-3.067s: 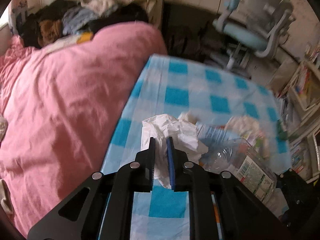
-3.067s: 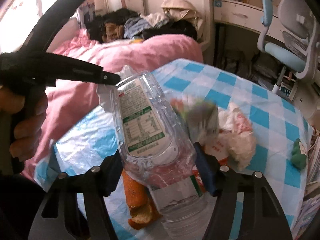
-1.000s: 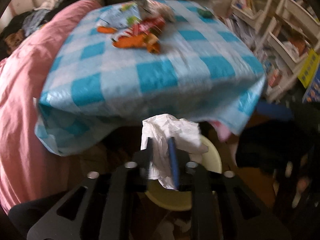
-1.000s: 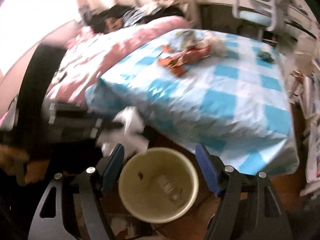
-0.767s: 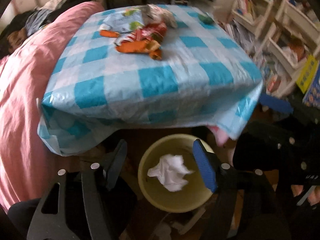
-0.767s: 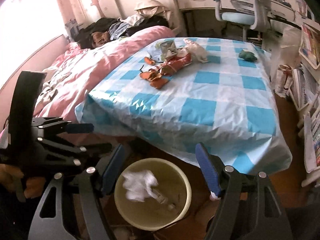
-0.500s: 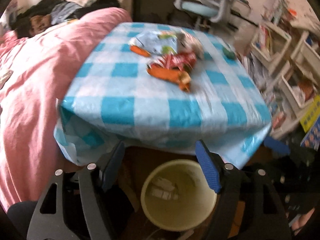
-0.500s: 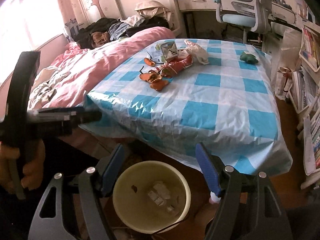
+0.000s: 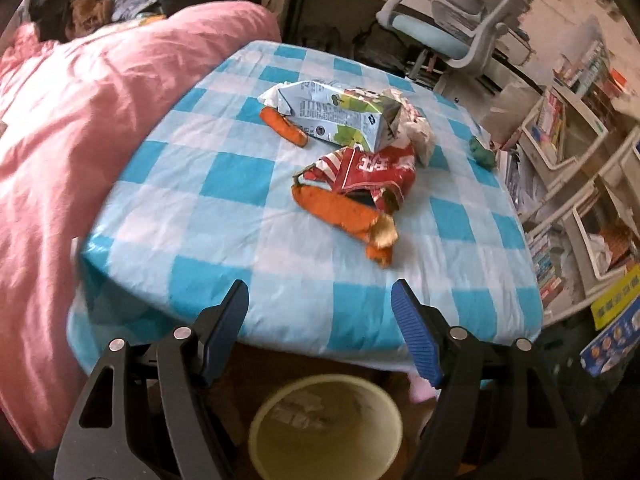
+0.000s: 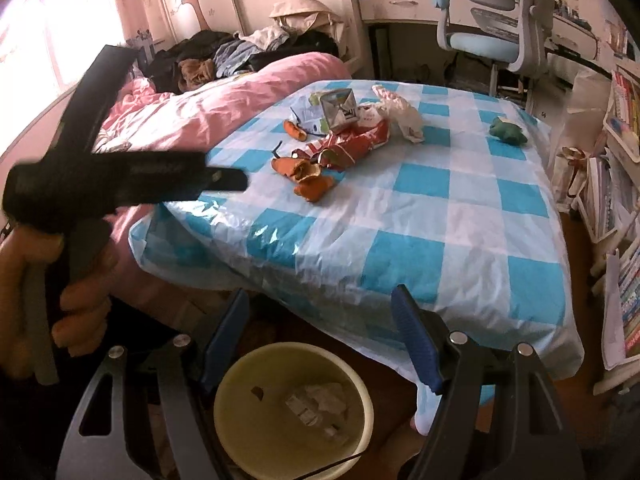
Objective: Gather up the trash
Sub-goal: 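Grasp the long orange food scrap with the left gripper while the right moves toward the table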
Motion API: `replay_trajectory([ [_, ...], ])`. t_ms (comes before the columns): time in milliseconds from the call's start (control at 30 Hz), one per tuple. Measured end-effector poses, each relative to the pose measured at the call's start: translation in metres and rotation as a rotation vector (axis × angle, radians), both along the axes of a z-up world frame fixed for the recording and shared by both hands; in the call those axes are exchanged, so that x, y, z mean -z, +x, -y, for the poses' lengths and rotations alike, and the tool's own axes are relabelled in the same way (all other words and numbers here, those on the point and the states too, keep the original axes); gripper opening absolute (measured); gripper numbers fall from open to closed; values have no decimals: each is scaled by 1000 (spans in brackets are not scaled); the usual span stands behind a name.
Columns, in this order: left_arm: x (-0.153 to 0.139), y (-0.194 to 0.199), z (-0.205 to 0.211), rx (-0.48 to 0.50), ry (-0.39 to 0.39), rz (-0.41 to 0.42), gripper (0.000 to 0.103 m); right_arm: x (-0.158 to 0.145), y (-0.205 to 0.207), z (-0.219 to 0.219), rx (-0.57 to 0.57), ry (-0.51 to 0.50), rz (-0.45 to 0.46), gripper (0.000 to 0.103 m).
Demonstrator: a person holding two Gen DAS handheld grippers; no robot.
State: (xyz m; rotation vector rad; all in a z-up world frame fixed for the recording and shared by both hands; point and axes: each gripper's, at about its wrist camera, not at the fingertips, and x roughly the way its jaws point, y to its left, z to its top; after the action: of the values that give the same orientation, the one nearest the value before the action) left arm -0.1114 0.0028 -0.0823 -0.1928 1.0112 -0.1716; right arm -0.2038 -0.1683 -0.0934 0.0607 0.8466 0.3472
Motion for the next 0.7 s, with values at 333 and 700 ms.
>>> replay_trajectory([
  [333, 15, 57, 32, -50, 34, -38, 72, 5, 14, 8, 9, -6, -22, 71],
  [700, 35, 95, 28, -43, 166, -118, 73, 6, 36, 6, -6, 4, -32, 71],
])
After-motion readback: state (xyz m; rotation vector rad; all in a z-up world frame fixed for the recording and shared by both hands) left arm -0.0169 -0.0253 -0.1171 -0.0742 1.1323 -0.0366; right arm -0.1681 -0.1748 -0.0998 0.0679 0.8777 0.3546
